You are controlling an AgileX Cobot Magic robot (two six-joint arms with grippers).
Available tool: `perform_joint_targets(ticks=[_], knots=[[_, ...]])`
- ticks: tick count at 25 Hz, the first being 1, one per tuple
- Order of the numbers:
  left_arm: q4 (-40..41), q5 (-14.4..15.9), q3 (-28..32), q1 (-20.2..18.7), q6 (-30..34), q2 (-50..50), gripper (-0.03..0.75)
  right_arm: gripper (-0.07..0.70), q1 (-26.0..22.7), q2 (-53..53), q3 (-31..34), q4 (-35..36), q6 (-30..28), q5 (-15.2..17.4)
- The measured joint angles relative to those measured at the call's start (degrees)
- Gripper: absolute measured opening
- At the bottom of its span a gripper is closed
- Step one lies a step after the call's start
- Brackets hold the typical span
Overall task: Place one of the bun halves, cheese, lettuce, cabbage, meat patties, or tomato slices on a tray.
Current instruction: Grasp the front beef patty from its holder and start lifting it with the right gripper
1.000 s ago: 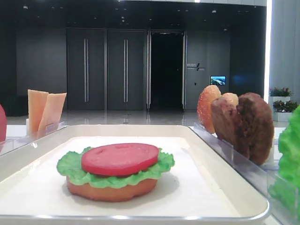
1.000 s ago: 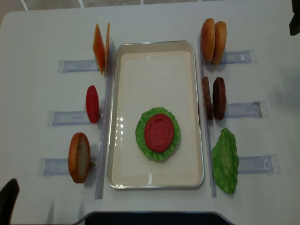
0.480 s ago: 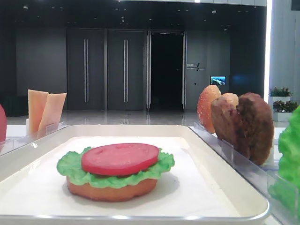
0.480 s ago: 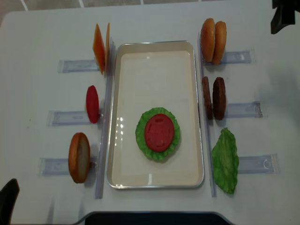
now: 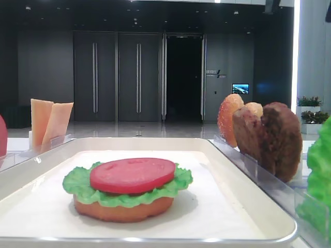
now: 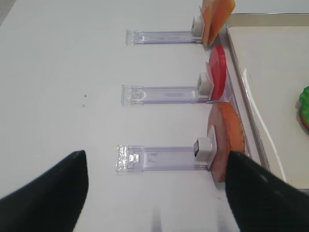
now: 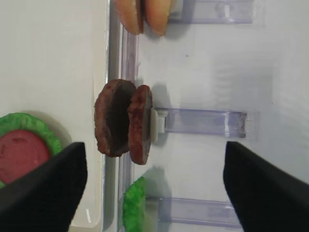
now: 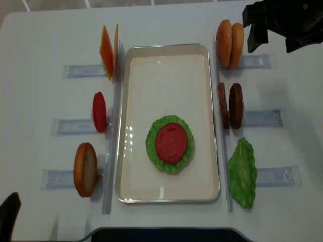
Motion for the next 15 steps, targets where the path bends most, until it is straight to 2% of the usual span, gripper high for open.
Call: perform_joint_targets(ticks=[7, 15], knots=[[0.0, 0.0, 0.0, 0.0, 0.0, 0.0, 0.694, 0.577, 3.4, 3.7, 0.0, 0.0, 7.9, 0.0], [0.0, 0.0, 0.0, 0.0, 0.0, 0.0, 0.694, 0.577, 8.6, 6.2, 0.0, -0.1, 10.7, -0.1]])
